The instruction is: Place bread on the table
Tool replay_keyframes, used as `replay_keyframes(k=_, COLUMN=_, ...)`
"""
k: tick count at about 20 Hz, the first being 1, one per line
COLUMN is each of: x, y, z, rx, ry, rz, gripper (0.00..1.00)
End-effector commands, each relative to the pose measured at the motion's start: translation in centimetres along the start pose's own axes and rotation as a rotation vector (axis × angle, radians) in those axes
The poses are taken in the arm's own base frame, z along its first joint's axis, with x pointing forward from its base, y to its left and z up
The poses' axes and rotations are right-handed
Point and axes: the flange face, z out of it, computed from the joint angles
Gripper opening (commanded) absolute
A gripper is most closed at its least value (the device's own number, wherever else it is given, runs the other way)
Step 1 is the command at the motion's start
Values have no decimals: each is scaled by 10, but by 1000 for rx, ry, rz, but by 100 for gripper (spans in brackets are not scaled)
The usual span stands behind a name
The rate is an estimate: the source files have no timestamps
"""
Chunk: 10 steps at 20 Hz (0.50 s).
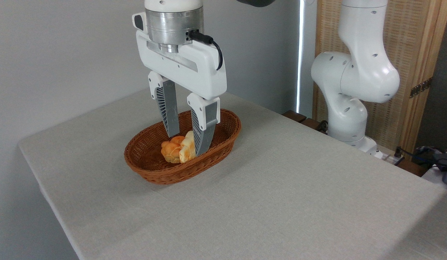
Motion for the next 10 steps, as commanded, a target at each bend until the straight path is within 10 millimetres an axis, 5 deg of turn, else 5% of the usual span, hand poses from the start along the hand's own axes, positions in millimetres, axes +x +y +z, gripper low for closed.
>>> replay_keyframes(k=1, x=-1, y=3, z=-6, rx=-14, ry=-3, rz=5, gripper=100)
replay_keyframes(k=10, x=-2, y=2, z=-6, rx=-14, ry=-3, rz=8, gripper=100)
